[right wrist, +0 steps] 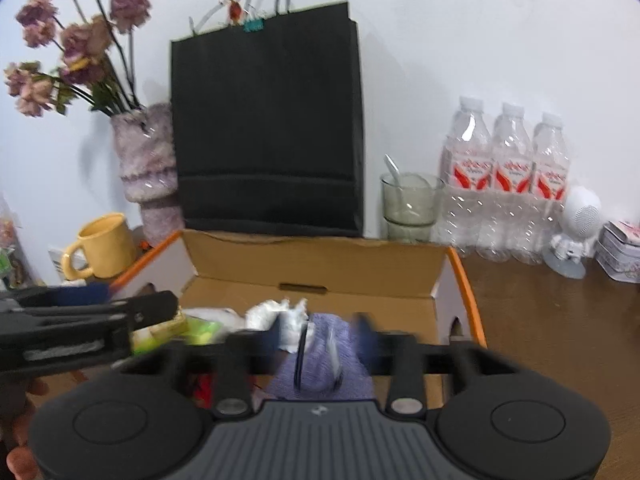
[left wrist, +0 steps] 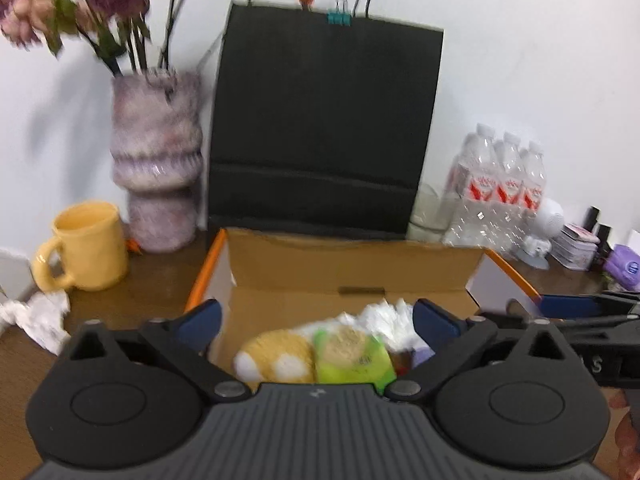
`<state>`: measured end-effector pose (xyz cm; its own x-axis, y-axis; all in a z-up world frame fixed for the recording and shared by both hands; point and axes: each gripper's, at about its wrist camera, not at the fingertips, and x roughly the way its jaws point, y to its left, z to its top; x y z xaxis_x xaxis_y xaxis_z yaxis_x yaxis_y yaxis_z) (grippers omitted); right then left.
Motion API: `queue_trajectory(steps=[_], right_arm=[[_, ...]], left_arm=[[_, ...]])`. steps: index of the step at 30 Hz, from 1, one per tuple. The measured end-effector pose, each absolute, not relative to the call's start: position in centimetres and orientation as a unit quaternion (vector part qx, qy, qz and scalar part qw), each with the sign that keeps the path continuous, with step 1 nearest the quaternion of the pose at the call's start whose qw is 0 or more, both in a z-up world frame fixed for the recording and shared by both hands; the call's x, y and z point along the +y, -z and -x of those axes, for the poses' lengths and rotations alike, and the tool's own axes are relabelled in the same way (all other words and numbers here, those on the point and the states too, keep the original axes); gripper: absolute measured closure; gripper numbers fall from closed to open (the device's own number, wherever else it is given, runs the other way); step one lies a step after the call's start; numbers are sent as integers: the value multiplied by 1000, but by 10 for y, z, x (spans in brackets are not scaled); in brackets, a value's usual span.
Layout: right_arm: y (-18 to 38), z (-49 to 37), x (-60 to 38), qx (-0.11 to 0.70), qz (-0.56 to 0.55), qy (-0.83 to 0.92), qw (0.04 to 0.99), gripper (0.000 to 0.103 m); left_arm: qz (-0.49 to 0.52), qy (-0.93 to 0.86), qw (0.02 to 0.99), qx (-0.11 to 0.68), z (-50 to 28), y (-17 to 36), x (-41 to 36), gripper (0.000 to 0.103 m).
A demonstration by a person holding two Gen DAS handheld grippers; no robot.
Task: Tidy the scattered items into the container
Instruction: 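Carry the block into the box and open the left tool while the right tool drops the carabiner, then move both tools back out of the box toward the remaining table items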
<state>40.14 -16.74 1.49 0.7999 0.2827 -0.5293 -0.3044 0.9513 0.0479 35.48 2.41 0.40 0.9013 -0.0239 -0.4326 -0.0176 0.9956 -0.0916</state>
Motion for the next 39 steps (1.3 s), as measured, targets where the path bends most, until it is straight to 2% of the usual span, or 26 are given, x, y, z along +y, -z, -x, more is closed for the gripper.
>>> queue_trajectory(steps=[1,5,39], right_arm=[[-14,-403,-167,277,27,-141,950,7],[-13,-405,-168,284,25,-145,947,2],[-14,-400,-167,282,33,-150,947,1]], left_arm=[[41,-4,974,223,-355,-5,24,0],[37,-33,971,234,-359,-4,27,0],[37,-32,969,244,-360,-1,27,0]])
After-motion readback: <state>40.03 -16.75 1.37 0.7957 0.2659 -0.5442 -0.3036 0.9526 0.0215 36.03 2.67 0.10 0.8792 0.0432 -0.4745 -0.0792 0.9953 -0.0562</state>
